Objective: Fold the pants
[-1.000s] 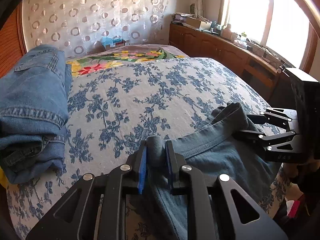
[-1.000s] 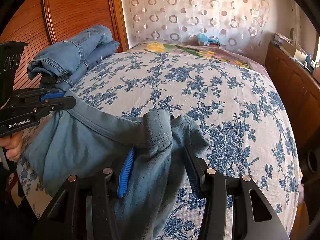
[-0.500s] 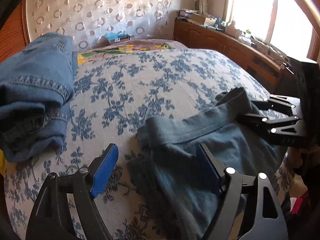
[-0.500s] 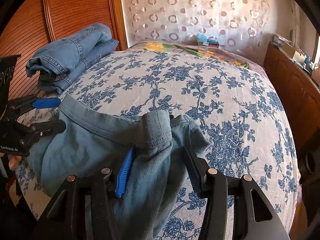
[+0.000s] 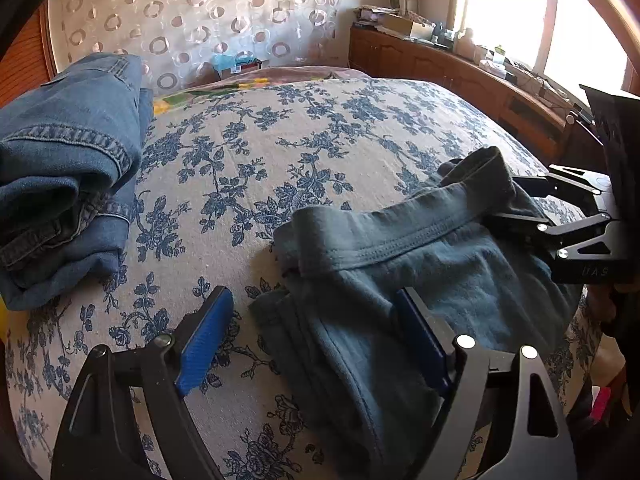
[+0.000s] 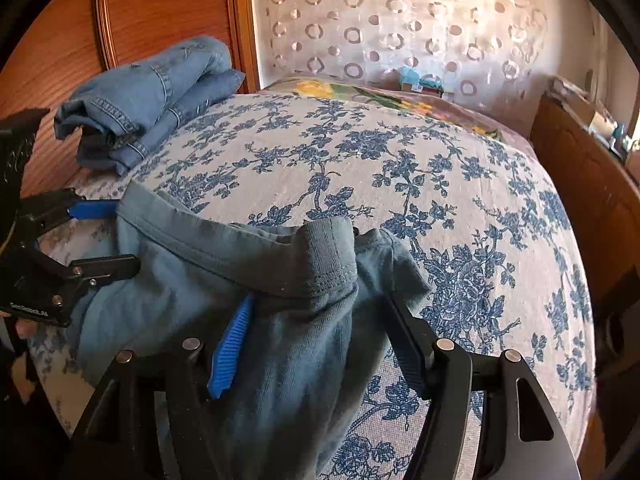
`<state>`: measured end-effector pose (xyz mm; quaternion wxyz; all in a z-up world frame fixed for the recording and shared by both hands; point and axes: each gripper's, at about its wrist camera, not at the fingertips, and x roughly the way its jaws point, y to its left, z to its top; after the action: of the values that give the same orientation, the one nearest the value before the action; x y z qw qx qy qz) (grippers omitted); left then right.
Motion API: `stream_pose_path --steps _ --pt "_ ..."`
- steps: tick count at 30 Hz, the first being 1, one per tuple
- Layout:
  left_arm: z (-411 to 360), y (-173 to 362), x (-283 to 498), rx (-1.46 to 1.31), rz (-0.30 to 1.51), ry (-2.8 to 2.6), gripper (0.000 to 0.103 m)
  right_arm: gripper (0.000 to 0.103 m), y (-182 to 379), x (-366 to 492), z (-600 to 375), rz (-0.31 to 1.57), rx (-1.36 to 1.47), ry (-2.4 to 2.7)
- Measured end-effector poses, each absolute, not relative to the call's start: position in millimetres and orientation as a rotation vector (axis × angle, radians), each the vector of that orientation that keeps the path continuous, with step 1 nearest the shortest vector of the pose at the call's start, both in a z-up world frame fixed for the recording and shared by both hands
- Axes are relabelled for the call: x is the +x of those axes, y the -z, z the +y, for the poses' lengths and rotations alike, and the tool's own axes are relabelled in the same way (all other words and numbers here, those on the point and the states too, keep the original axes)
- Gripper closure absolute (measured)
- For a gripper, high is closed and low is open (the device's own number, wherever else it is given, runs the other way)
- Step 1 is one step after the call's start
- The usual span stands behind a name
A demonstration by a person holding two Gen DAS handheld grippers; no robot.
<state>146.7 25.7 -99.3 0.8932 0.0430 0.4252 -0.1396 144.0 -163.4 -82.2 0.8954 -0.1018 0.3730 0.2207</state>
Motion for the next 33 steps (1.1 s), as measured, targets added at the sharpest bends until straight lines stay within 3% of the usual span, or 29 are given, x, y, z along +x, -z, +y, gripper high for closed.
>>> stream_pose_path --steps 28,31,33 --pt "38 94 148 0.021 0.926 0.310 0.015 0.036 74 176 -192 0.874 -0.083 -0.500" --pt "45 92 151 -0.021 0.954 0.321 0.021 0.036 73 177 -196 0.889 -0.059 -0.505" --pt "48 90 153 -0.023 0.973 0.326 0.030 0.037 72 177 -196 0.897 -0.055 -0.501"
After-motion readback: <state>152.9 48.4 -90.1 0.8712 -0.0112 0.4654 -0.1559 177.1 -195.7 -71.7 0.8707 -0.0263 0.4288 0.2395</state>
